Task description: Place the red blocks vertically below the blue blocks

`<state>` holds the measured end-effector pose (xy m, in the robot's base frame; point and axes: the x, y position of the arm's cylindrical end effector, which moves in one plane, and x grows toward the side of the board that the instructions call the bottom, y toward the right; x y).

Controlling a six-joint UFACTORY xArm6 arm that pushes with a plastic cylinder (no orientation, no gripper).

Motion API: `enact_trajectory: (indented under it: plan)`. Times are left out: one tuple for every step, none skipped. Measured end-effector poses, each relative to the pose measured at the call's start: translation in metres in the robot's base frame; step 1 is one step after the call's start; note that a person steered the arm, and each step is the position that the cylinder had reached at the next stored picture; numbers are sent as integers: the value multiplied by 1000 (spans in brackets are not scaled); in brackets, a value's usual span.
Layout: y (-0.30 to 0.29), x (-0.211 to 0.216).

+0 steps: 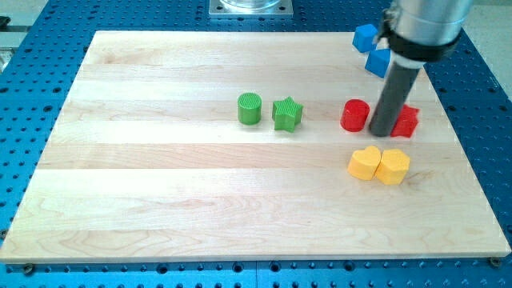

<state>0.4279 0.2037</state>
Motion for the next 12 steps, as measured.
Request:
enact_trajectory:
  plan:
    - [-7, -17]
    - [-26, 9]
    - [-7, 34]
    - [46, 33]
    - [44, 20]
    - [42, -2]
    - [42, -29]
    - [42, -8]
    - [20, 17]
    - [24, -16]
    - [41, -34]
    - [31, 31]
